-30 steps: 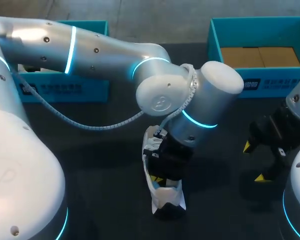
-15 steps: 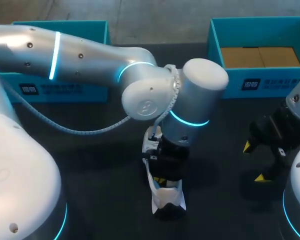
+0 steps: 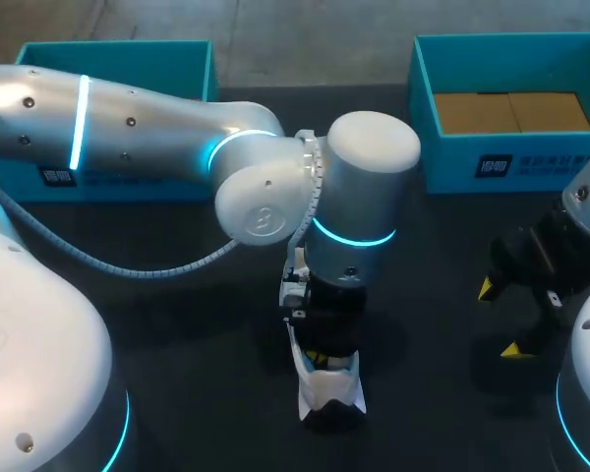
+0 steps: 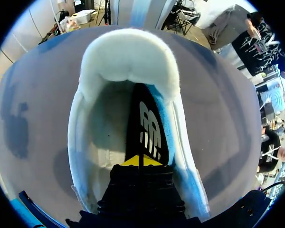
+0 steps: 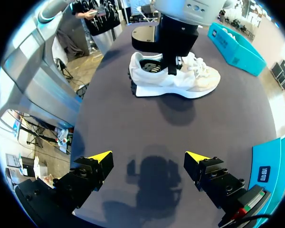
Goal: Take the shoe out of the shoebox, open the shoe tongue, remove and reinsert the insole, then place the shoe into the shoebox
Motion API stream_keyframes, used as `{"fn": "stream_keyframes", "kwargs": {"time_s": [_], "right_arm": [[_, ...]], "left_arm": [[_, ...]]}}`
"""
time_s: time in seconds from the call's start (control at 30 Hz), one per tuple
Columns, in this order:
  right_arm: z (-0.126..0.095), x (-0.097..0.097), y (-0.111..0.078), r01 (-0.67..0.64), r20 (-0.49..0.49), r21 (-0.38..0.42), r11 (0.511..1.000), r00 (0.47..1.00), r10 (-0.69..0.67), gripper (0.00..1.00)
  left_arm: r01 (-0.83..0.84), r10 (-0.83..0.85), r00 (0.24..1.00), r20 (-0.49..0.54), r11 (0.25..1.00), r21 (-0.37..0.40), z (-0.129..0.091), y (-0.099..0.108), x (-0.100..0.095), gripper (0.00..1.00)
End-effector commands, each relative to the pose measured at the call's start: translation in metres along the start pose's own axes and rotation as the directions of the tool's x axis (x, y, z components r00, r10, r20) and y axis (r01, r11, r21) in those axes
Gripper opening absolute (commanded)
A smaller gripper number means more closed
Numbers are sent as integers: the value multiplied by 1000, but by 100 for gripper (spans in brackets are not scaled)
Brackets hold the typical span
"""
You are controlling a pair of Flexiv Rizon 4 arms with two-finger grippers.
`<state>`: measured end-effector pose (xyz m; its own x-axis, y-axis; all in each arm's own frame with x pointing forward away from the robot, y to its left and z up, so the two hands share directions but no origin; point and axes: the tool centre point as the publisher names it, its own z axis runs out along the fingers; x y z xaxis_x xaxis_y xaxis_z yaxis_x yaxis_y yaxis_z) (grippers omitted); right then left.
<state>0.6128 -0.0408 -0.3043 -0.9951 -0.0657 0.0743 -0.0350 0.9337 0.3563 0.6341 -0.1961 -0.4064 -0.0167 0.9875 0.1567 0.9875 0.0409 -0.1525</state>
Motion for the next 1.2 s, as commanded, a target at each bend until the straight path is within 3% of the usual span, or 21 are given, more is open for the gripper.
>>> {"fn": "stream_keyframes", "kwargs": {"time_s": [0.03, 0.3, 0.67, 0.93, 1.2], "right_arm": [[1, 1, 0, -1, 2, 2, 1000, 1000, 1, 100], [1, 1, 0, -1, 2, 2, 1000, 1000, 1, 100], [1, 1, 0, -1, 2, 2, 1000, 1000, 1, 100], [1, 1, 0, -1, 2, 2, 1000, 1000, 1, 100], [1, 1, 0, -1, 2, 2, 1000, 1000, 1, 100]], "left_arm": [[-9, 9, 999, 36, 1000, -12, -7, -4, 16, 0], [-24, 25, 995, 100, 1000, -14, -40, -5, 24, 0], [-76, 71, 992, 101, 996, 40, -47, -6, 8, 0], [-164, 159, 986, 44, 979, 119, -31, -19, -7, 0], [-206, 211, 977, -24, 968, 144, -6, -32, -13, 0]]}}
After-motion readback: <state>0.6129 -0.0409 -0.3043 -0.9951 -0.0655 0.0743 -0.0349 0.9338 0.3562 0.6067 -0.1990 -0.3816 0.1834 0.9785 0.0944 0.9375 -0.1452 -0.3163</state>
